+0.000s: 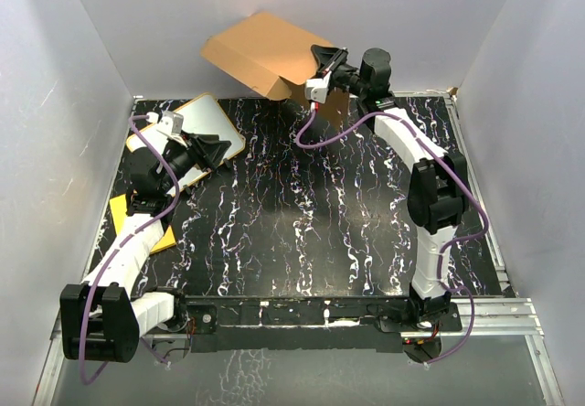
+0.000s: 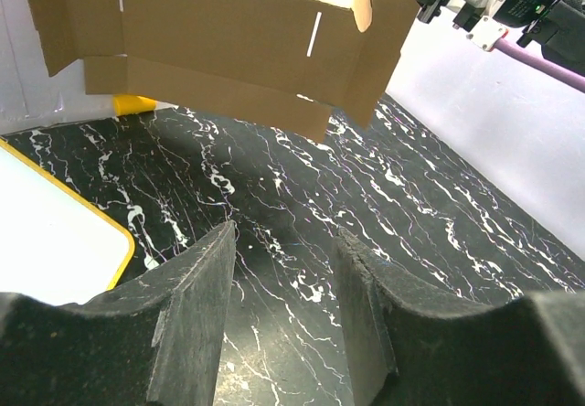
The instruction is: Fold the paper box
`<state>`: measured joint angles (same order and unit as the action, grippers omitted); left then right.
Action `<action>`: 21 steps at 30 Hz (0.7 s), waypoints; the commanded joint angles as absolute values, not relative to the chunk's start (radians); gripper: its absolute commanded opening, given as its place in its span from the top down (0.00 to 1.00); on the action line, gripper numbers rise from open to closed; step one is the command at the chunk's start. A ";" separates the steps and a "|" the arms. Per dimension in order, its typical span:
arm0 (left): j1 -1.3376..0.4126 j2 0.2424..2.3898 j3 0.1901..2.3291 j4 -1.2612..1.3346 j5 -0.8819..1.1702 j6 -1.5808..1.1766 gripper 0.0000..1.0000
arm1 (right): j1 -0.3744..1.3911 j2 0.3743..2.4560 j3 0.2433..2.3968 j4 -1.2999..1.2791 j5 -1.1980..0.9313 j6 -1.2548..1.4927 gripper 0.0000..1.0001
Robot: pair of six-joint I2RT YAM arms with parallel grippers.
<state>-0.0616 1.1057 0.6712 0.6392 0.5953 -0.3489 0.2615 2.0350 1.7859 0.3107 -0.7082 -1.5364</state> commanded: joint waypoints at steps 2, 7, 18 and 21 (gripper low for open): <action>-0.061 1.091 0.666 0.671 0.615 -0.348 0.55 | 0.226 1.927 1.776 0.407 -0.729 -1.578 0.92; -0.060 1.099 0.663 0.695 0.620 -0.365 0.56 | 0.216 1.882 1.716 0.398 -0.744 -1.610 0.92; -0.060 1.093 0.658 0.707 0.623 -0.382 0.56 | 0.230 1.839 1.576 0.421 -0.763 -1.608 0.92; -0.060 1.091 0.660 0.705 0.621 -0.382 0.56 | 0.245 1.841 1.542 0.451 -0.753 -1.603 0.92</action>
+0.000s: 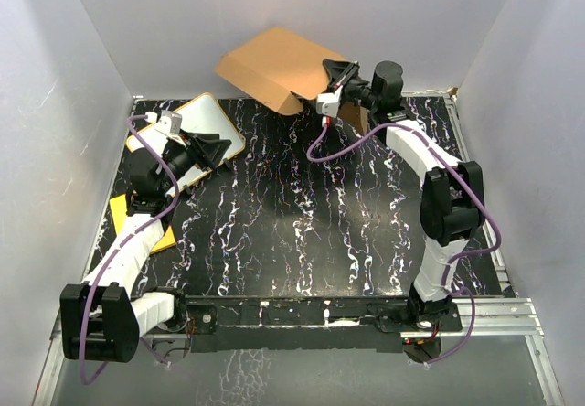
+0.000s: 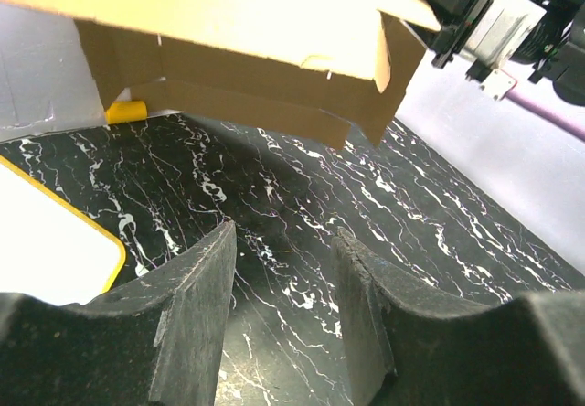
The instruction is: Fold the paper box
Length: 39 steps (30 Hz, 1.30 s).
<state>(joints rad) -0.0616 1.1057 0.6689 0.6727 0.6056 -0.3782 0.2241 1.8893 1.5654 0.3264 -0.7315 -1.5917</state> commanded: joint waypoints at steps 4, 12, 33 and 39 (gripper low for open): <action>-0.060 1.090 0.663 0.700 0.621 -0.377 0.56 | 0.255 1.838 1.522 0.455 -0.754 -1.594 0.92; -0.060 1.104 0.659 0.719 0.624 -0.385 0.57 | 0.276 1.838 1.545 0.467 -0.767 -1.464 0.92; -0.060 1.082 0.658 0.706 0.626 -0.386 0.58 | 0.304 1.711 1.521 0.309 -0.869 -1.413 0.92; -0.061 1.080 0.655 0.728 0.632 -0.407 0.58 | 0.310 1.657 1.526 0.177 -0.904 -1.429 0.92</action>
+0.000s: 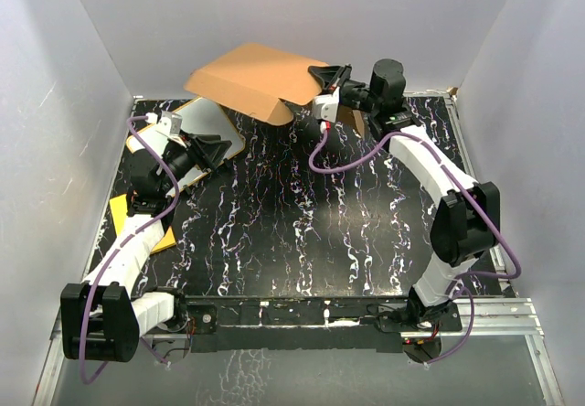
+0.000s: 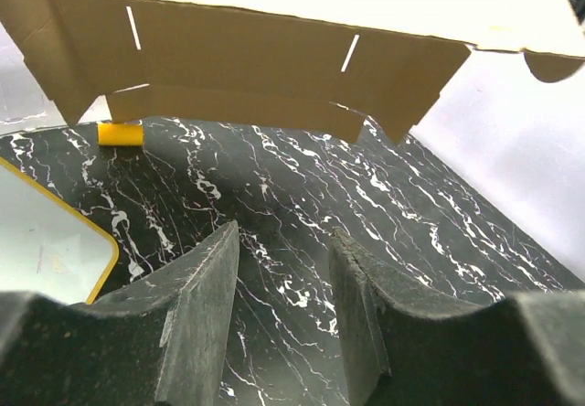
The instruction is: Fold the paper box
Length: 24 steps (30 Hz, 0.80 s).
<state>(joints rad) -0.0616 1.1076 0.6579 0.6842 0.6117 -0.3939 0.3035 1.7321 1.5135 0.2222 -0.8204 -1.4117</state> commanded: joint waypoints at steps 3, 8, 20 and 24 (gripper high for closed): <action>-0.060 1.071 0.656 0.724 0.633 -0.408 0.58 | 0.310 1.631 1.548 0.036 -0.925 -1.457 0.92; -0.060 1.050 0.653 0.723 0.640 -0.417 0.58 | 0.318 1.574 1.534 -0.123 -0.895 -1.535 0.92; -0.061 1.017 0.638 0.693 0.659 -0.492 0.60 | 0.295 1.575 1.767 -0.131 -0.679 -1.081 0.92; -0.061 1.045 0.641 0.534 0.661 -0.515 0.73 | 0.269 1.594 1.853 -0.230 -0.609 -0.912 0.92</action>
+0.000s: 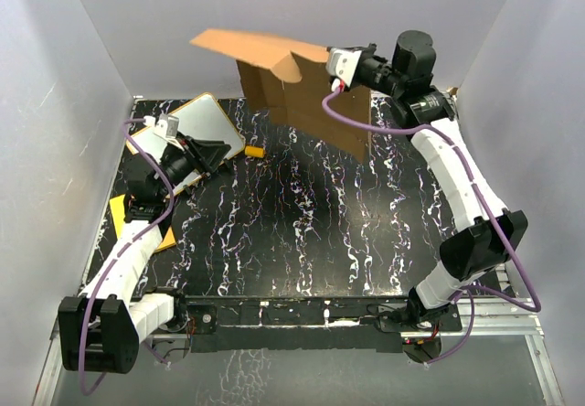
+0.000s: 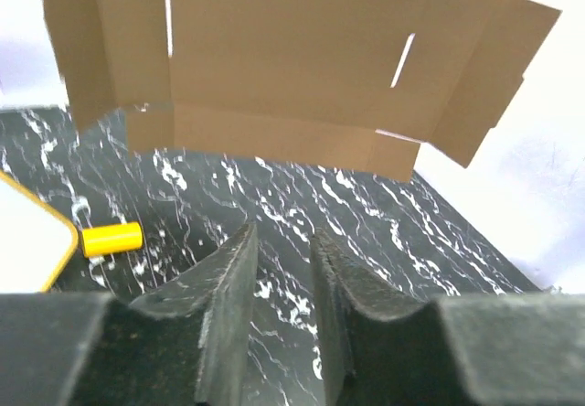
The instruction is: Fold the paper box
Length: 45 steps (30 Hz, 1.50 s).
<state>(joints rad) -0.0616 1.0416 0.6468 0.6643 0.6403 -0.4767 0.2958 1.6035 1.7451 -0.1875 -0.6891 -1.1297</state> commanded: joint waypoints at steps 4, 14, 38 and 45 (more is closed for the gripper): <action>-0.061 1.077 0.636 0.331 0.597 -0.478 0.82 | 0.213 1.588 1.871 -0.274 -0.597 -0.771 0.92; -0.106 1.248 0.650 0.042 0.405 -0.509 0.83 | 0.019 1.602 1.870 -0.371 -0.772 -0.346 0.92; -0.284 1.446 0.560 0.130 0.070 -0.678 0.81 | -0.077 1.585 1.735 -0.265 -0.977 -0.120 0.92; -0.284 1.408 0.561 0.076 0.054 -0.664 0.81 | -0.076 1.585 1.738 -0.267 -0.985 -0.120 0.92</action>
<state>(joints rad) -0.2798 1.4445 0.5735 0.1326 0.0872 -0.6769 -0.0776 1.6241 1.7367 -0.3180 -0.9543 -0.1455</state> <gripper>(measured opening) 0.191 0.087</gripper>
